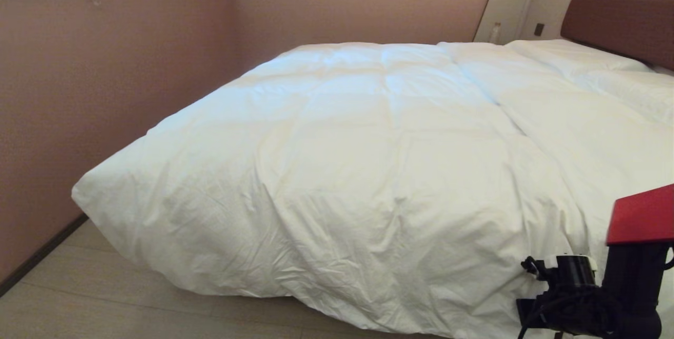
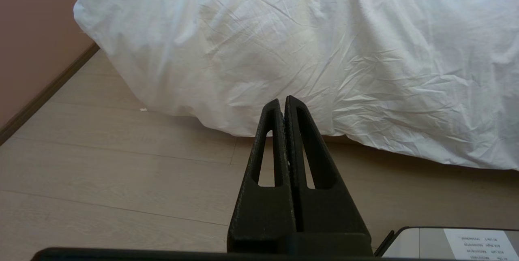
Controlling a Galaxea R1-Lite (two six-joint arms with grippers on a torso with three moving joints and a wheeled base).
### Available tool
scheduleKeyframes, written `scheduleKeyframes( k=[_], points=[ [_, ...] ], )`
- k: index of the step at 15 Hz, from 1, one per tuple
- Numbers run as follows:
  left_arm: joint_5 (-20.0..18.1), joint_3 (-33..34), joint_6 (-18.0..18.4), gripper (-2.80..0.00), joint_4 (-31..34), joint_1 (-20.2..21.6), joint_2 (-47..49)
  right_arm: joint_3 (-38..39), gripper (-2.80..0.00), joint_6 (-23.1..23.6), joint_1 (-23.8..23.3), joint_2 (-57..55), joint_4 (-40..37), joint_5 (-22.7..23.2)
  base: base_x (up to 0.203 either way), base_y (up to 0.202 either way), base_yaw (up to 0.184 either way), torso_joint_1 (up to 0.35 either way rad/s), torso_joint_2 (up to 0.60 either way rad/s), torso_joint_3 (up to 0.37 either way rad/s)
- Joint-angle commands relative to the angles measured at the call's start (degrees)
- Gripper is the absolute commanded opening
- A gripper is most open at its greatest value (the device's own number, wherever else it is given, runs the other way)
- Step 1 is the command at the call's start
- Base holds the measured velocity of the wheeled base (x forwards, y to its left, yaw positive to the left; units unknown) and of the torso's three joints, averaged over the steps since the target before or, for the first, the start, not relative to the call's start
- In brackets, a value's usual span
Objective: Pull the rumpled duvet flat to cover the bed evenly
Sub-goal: Flatten the corners of the folded blanket
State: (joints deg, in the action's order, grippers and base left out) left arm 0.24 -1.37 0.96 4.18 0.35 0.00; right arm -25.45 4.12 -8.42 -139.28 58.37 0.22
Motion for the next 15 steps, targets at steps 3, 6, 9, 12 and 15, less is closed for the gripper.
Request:
scheduleKeyframes(
  k=[3,6,9,12,15],
  points=[
    [0.02,-0.04,0.00,-2.80,0.04,0.02,0.00,0.58,-2.80,3.71,-0.01,-5.18,19.68,0.04,0.000,0.000,0.000,0.000,0.00,0.000],
    [0.02,-0.04,0.00,-2.80,0.04,0.00,0.00,2.07,-2.80,5.02,-0.01,-6.53,20.56,-0.04,0.000,0.000,0.000,0.000,0.00,0.000],
    [0.02,-0.04,0.00,-2.80,0.04,0.00,0.00,6.86,-2.80,5.46,-0.03,-6.63,22.46,-0.23,0.000,0.000,0.000,0.000,0.00,0.000],
    [0.02,-0.04,0.00,-2.80,0.04,0.00,0.00,13.71,-2.80,6.91,-0.02,-7.33,26.07,-0.76,0.000,0.000,0.000,0.000,0.00,0.000],
    [0.02,0.03,0.00,-2.80,0.04,0.00,0.00,20.19,-2.80,8.14,-0.12,-7.42,26.88,-0.99,0.000,0.000,0.000,0.000,0.00,0.000]
  ],
)
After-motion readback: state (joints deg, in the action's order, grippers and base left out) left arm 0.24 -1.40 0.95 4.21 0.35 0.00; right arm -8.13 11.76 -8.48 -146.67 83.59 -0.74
